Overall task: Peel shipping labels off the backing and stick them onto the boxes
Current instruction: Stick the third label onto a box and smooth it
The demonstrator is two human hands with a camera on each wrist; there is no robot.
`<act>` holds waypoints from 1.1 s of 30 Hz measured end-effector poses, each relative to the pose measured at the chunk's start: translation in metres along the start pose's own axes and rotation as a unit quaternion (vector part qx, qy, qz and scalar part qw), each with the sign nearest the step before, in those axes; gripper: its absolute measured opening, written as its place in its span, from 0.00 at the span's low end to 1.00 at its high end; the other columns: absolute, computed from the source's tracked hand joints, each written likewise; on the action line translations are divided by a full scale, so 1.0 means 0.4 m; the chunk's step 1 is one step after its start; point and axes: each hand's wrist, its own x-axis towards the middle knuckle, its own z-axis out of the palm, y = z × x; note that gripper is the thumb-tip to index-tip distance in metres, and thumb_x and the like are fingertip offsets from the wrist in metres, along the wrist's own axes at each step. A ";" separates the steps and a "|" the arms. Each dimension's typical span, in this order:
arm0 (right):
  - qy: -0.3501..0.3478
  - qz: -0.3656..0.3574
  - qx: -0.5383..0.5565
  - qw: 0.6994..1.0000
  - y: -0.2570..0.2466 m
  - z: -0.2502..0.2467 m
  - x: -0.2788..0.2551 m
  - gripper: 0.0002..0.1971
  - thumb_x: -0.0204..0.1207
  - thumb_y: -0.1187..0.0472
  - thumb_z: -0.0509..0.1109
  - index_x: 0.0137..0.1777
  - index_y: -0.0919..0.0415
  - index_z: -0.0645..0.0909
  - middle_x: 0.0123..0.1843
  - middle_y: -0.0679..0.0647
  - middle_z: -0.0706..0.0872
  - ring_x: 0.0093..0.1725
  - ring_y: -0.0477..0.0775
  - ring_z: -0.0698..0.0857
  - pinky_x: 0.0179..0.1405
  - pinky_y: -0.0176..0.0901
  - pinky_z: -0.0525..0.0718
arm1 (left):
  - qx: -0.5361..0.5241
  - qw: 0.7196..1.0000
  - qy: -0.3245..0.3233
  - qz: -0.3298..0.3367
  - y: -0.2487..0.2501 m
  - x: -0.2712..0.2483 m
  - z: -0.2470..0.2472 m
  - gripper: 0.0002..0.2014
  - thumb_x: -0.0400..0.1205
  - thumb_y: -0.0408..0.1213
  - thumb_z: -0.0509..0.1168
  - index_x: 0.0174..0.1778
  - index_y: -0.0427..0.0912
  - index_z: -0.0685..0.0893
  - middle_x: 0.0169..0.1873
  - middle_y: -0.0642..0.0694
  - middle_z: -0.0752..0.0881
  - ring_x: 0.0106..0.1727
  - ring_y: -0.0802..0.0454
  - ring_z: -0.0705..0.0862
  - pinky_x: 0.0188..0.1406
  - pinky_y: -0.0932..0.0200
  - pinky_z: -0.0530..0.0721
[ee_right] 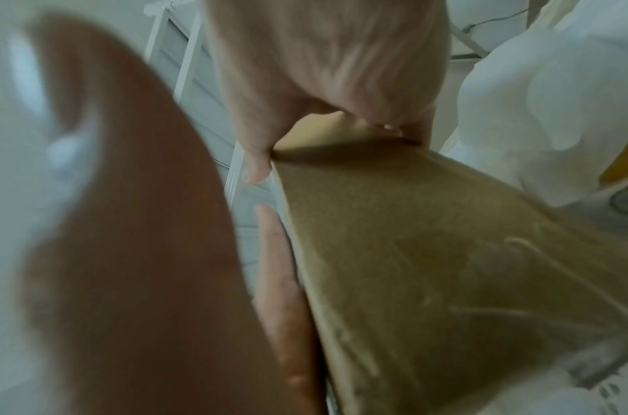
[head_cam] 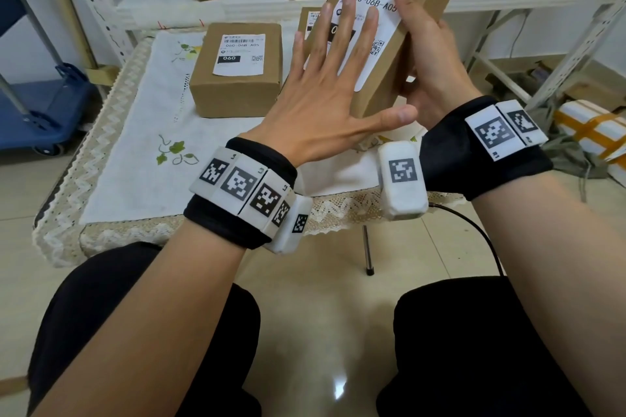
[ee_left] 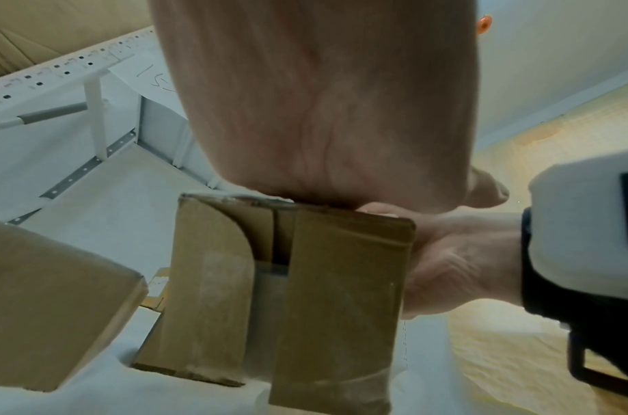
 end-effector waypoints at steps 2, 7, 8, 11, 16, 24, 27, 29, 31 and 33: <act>0.010 0.001 0.000 1.000 0.003 -0.007 0.009 0.37 0.76 0.37 0.77 0.78 0.56 0.74 0.61 0.48 0.93 0.50 0.41 0.94 0.30 0.33 0.89 | -0.007 1.000 -0.001 0.011 0.003 -0.003 0.001 0.57 0.76 0.79 0.46 0.90 0.43 0.36 0.89 0.39 0.32 0.89 0.39 0.30 0.85 0.34 0.29; -0.017 0.003 -0.009 1.000 0.013 -0.009 0.025 0.47 0.64 0.34 0.82 0.79 0.59 0.74 0.61 0.52 0.93 0.56 0.49 0.94 0.54 0.47 0.93 | -0.035 0.999 0.030 0.022 0.007 0.009 -0.028 0.58 0.76 0.80 0.47 0.90 0.42 0.37 0.89 0.37 0.33 0.89 0.38 0.31 0.84 0.34 0.28; -0.042 0.007 -0.015 0.999 0.017 -0.003 0.025 0.46 0.65 0.36 0.82 0.79 0.60 0.74 0.60 0.54 0.94 0.57 0.51 0.94 0.60 0.51 0.91 | -0.030 0.999 0.038 0.018 0.001 0.015 -0.035 0.59 0.74 0.82 0.43 0.90 0.41 0.37 0.89 0.36 0.33 0.89 0.37 0.31 0.83 0.34 0.28; -0.100 0.008 -0.040 0.994 0.020 0.018 0.023 0.45 0.68 0.37 0.82 0.80 0.60 0.72 0.62 0.54 0.93 0.60 0.54 0.93 0.67 0.56 0.88 | -0.009 0.999 0.047 -0.006 -0.027 0.023 -0.040 0.60 0.72 0.83 0.37 0.90 0.42 0.39 0.89 0.35 0.34 0.89 0.36 0.32 0.84 0.32 0.30; -0.100 -0.014 -0.045 0.994 0.010 0.024 0.015 0.41 0.73 0.41 0.81 0.80 0.61 0.73 0.63 0.53 0.93 0.58 0.52 0.94 0.63 0.55 0.90 | -0.005 0.999 0.048 -0.008 -0.042 0.019 -0.037 0.59 0.72 0.83 0.37 0.91 0.42 0.40 0.89 0.35 0.35 0.89 0.35 0.33 0.85 0.31 0.32; -0.047 -0.018 -0.028 0.998 0.006 -0.001 0.022 0.36 0.77 0.38 0.77 0.79 0.56 0.75 0.62 0.48 0.93 0.57 0.44 0.93 0.42 0.37 0.91 | -0.008 1.000 0.010 -0.012 -0.047 0.003 -0.016 0.57 0.74 0.82 0.39 0.91 0.45 0.38 0.89 0.38 0.33 0.89 0.38 0.32 0.86 0.30 0.33; -0.039 -0.019 -0.028 0.999 0.008 -0.012 0.034 0.38 0.75 0.35 0.76 0.80 0.56 0.74 0.63 0.46 0.93 0.58 0.44 0.93 0.47 0.40 0.89 | -0.020 1.000 -0.002 -0.013 -0.046 -0.006 -0.005 0.58 0.74 0.82 0.42 0.91 0.44 0.36 0.89 0.39 0.32 0.89 0.40 0.31 0.86 0.30 0.32; -0.033 -0.020 -0.027 0.999 0.007 -0.018 0.041 0.41 0.73 0.33 0.76 0.80 0.55 0.74 0.63 0.46 0.93 0.59 0.44 0.92 0.52 0.44 0.86 | -0.037 0.999 -0.006 -0.014 -0.050 -0.012 -0.002 0.59 0.72 0.83 0.40 0.90 0.44 0.35 0.89 0.40 0.31 0.89 0.41 0.30 0.86 0.31 0.31; -0.024 -0.023 -0.027 0.999 0.004 -0.024 0.044 0.42 0.70 0.31 0.75 0.79 0.55 0.74 0.63 0.45 0.93 0.61 0.44 0.92 0.56 0.47 0.85 | -0.083 0.996 -0.003 -0.029 -0.061 -0.012 -0.004 0.62 0.69 0.85 0.37 0.90 0.43 0.33 0.88 0.41 0.30 0.89 0.42 0.30 0.86 0.30 0.31; -0.026 -0.021 -0.028 0.999 0.000 -0.029 0.048 0.43 0.69 0.29 0.74 0.79 0.54 0.75 0.64 0.45 0.92 0.63 0.46 0.91 0.61 0.52 0.84 | -0.153 0.986 0.024 -0.067 -0.075 -0.008 -0.013 0.65 0.66 0.87 0.37 0.89 0.44 0.32 0.88 0.43 0.29 0.89 0.43 0.30 0.85 0.30 0.31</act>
